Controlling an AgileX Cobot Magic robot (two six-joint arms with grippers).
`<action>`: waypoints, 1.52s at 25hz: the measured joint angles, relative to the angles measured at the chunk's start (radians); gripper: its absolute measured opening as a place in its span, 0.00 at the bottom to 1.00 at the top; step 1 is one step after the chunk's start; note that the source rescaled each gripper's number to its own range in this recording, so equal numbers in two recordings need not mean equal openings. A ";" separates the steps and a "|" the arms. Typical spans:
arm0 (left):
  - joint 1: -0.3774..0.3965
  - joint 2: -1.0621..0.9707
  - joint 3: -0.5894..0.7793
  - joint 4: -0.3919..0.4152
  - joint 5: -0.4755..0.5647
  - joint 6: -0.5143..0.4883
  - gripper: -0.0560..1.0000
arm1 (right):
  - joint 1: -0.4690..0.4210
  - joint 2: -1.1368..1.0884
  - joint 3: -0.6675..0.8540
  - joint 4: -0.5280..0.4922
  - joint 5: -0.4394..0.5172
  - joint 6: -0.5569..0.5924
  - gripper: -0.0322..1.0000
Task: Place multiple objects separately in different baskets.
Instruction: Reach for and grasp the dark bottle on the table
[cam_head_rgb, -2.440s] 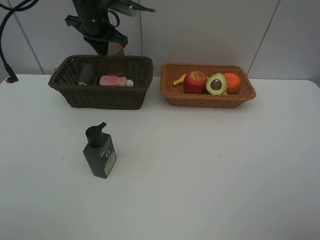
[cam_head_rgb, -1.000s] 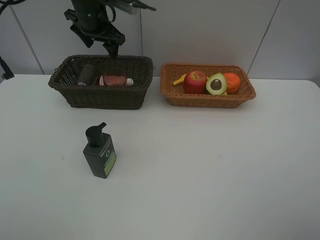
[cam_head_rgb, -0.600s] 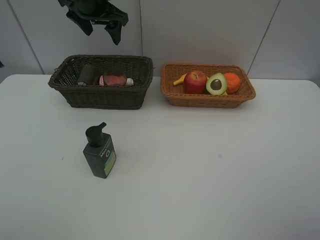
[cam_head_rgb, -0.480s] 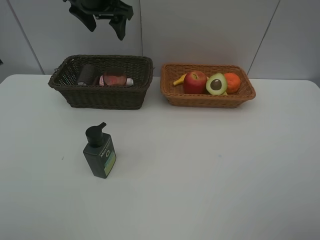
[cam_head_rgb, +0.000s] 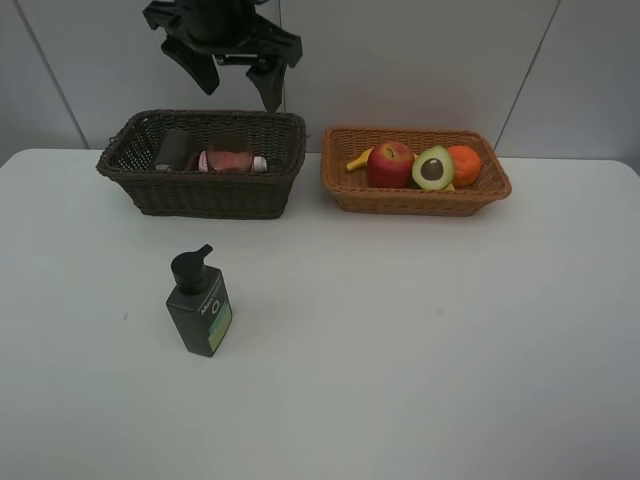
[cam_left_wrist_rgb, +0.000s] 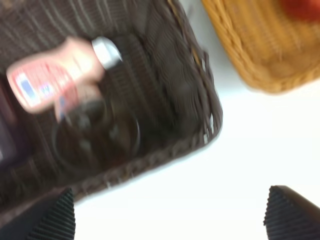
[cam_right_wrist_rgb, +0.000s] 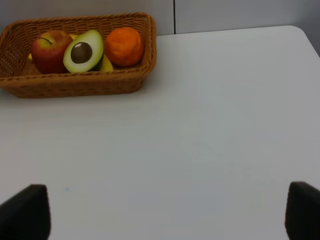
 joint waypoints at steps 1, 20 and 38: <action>-0.005 -0.019 0.038 0.001 0.000 -0.006 1.00 | 0.000 0.000 0.000 0.000 0.000 0.000 1.00; -0.058 -0.213 0.629 -0.080 -0.161 -0.074 1.00 | 0.000 0.000 0.000 0.000 0.000 0.000 1.00; -0.064 -0.213 0.871 -0.099 -0.402 -0.056 1.00 | 0.000 0.000 0.000 0.000 0.000 0.000 1.00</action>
